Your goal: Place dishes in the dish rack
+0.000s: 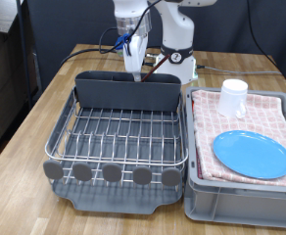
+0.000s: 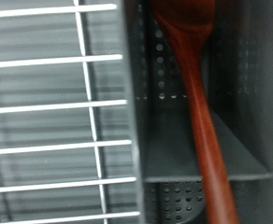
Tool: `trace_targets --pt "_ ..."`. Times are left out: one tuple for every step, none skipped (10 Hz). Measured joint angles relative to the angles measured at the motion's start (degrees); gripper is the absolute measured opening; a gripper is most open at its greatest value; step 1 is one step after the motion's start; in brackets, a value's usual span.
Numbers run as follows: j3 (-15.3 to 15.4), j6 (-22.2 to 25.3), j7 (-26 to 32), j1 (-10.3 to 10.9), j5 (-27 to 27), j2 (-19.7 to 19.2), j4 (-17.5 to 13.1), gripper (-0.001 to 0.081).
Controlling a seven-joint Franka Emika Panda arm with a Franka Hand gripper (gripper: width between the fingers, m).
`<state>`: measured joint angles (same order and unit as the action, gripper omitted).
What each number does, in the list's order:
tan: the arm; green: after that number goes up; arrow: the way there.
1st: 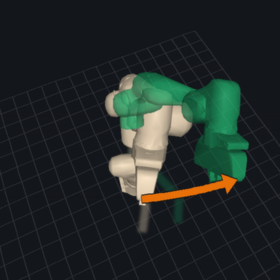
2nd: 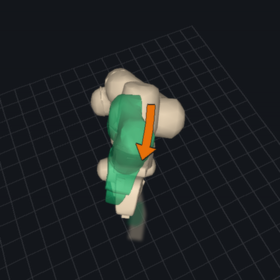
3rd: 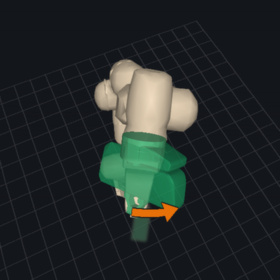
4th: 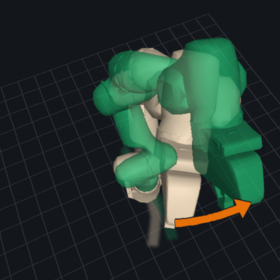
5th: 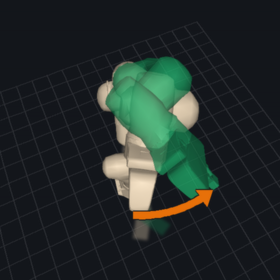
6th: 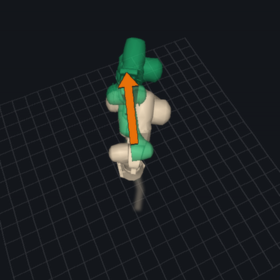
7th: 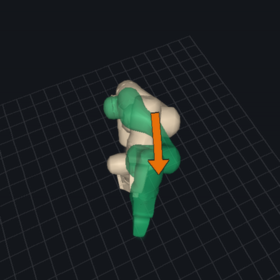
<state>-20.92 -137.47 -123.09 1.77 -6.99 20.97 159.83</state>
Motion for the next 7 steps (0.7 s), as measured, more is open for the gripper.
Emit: trace_targets --pt "2.2 0.8 -3.3 -0.1 -1.4 0.5 -0.6 0.0801" --pt "3.7 1.9 -5.3 -0.1 -1.8 1.3 -1.1 0.0801" --pt "4.8 3.3 -6.3 -0.1 -1.9 2.2 -1.6 0.0801" --pt "5.6 4.9 -6.9 -0.1 -1.8 3.2 -2.2 0.0803" --pt "6.5 6.6 -7.9 -0.1 -1.8 4.2 -2.8 0.0803" --pt "7.7 8.6 -9.0 -0.1 -1.8 5.1 -3.7 0.0803" --pt "8.9 10.5 -9.8 0.0 -1.8 5.9 -4.6 0.0803"
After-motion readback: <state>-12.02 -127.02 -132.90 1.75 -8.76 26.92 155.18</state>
